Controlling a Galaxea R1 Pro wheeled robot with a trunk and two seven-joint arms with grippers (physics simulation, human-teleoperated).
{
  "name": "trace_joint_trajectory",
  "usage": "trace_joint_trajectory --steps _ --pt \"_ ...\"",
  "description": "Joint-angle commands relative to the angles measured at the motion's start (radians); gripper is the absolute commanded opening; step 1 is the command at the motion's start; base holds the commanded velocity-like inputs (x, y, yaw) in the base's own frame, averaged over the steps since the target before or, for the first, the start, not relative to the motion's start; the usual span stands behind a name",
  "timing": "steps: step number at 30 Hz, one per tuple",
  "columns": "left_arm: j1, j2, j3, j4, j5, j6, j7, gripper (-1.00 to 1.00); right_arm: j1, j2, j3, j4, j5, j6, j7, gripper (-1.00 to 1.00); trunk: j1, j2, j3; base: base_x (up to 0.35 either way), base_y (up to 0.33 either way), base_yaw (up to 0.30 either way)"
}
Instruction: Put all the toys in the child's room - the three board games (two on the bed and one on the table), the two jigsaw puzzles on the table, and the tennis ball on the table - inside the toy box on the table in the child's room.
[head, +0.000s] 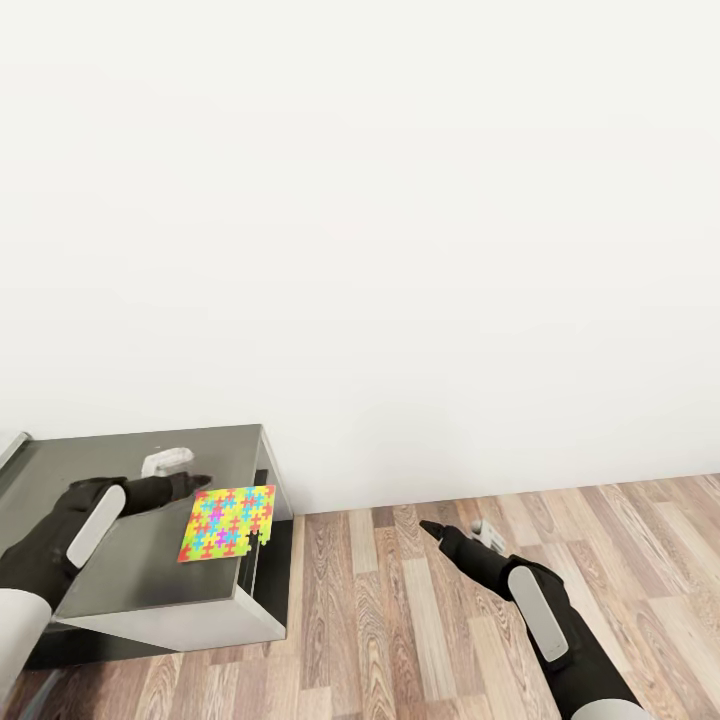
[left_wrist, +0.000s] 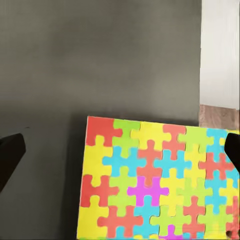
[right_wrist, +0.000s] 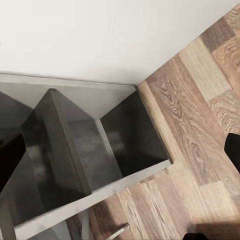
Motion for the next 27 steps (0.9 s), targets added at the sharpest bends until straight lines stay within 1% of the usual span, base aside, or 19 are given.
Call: trace_joint_trajectory --steps 1,3,4,5,8,9,10,11,12,13,14,15,17,18,20,21,23,24,27 --pt "0.001 0.005 0.008 -0.016 -0.002 0.015 -0.014 1.00 -0.001 0.000 -0.002 -0.001 0.000 0.006 0.003 1.00 0.001 -0.002 -0.002 0.000 0.000 0.000" --pt "0.013 0.017 0.058 -0.069 -0.002 0.056 -0.053 1.00 0.000 0.000 -0.002 -0.001 0.000 0.007 0.003 1.00 0.001 -0.002 -0.002 0.000 0.000 0.000" --pt "0.017 0.018 0.072 -0.081 -0.002 0.067 -0.063 1.00 0.000 0.000 -0.002 -0.001 0.000 0.007 0.003 1.00 0.001 -0.002 -0.002 0.000 0.000 0.000" --pt "0.027 0.021 0.101 -0.107 -0.001 0.092 -0.083 1.00 0.000 -0.002 -0.002 -0.001 0.000 0.007 0.004 1.00 0.001 -0.002 -0.002 0.000 0.000 0.000" --pt "0.043 0.023 0.141 -0.152 -0.001 0.143 -0.118 1.00 0.000 -0.004 -0.002 -0.001 0.000 0.007 0.004 1.00 0.001 -0.002 -0.002 0.000 0.000 0.000" --pt "0.054 0.023 0.164 -0.188 -0.001 0.183 -0.146 1.00 0.000 -0.006 -0.002 -0.002 0.000 0.008 0.004 1.00 0.001 -0.002 -0.002 0.000 0.000 0.000" --pt "0.061 0.024 0.173 -0.207 -0.001 0.203 -0.162 1.00 0.000 -0.007 -0.002 -0.002 0.000 0.008 0.005 1.00 0.001 -0.002 -0.002 0.000 0.000 0.000" --pt "0.076 0.024 0.186 -0.248 0.000 0.243 -0.196 1.00 0.000 -0.009 -0.002 -0.003 -0.001 0.009 0.006 1.00 0.001 -0.002 -0.002 0.000 0.000 0.000" --pt "0.085 0.024 0.191 -0.269 0.000 0.260 -0.213 1.00 0.000 -0.010 -0.002 -0.003 0.000 0.009 0.008 1.00 0.001 -0.002 -0.002 0.000 0.000 0.000" --pt "0.106 0.024 0.199 -0.312 0.000 0.287 -0.252 1.00 0.000 -0.011 -0.001 -0.006 0.000 0.009 0.015 1.00 0.001 -0.002 -0.002 0.000 0.000 0.000" --pt "0.119 0.025 0.201 -0.333 0.000 0.296 -0.272 1.00 0.000 -0.011 -0.001 -0.007 0.000 0.009 0.021 1.00 0.001 -0.002 -0.002 0.000 0.000 0.000" --pt "0.145 0.026 0.207 -0.373 -0.001 0.311 -0.315 1.00 0.000 -0.011 -0.001 -0.011 0.000 0.009 0.036 1.00 0.001 -0.002 -0.002 0.000 0.000 0.000" --pt "0.173 0.027 0.214 -0.409 -0.001 0.320 -0.359 1.00 0.000 -0.012 -0.001 -0.013 0.000 0.009 0.051 1.00 0.001 -0.002 -0.002 0.000 0.000 0.000" --pt "0.199 0.029 0.224 -0.438 -0.001 0.326 -0.404 1.00 0.000 -0.011 -0.001 -0.015 0.000 0.008 0.066 1.00 0.001 -0.002 -0.002 0.000 0.000 0.000" --pt "0.221 0.034 0.239 -0.458 -0.001 0.330 -0.447 1.00 0.000 -0.010 -0.001 -0.016 0.000 0.007 0.076 1.00 0.001 -0.002 -0.002 0.000 0.000 0.000" --pt "0.239 0.042 0.254 -0.471 -0.001 0.333 -0.489 1.00 0.000 -0.007 -0.002 -0.017 0.001 0.007 0.083 1.00 0.001 -0.002 -0.002 0.000 0.000 0.000" --pt "0.255 0.049 0.266 -0.479 0.000 0.334 -0.526 1.00 0.000 -0.006 -0.002 -0.018 0.001 0.006 0.087 1.00 0.001 -0.002 -0.002 0.000 0.000 0.000" --pt "0.270 0.053 0.274 -0.480 0.001 0.334 -0.562 1.00 0.000 -0.004 -0.002 -0.020 0.001 0.005 0.090 1.00 0.001 -0.002 -0.002 0.000 0.000 0.000" --pt "0.308 0.053 0.283 -0.471 0.000 0.334 -0.626 1.00 0.000 0.001 -0.001 -0.025 0.002 0.001 0.087 1.00 0.001 -0.002 -0.002 0.000 0.000 0.000"
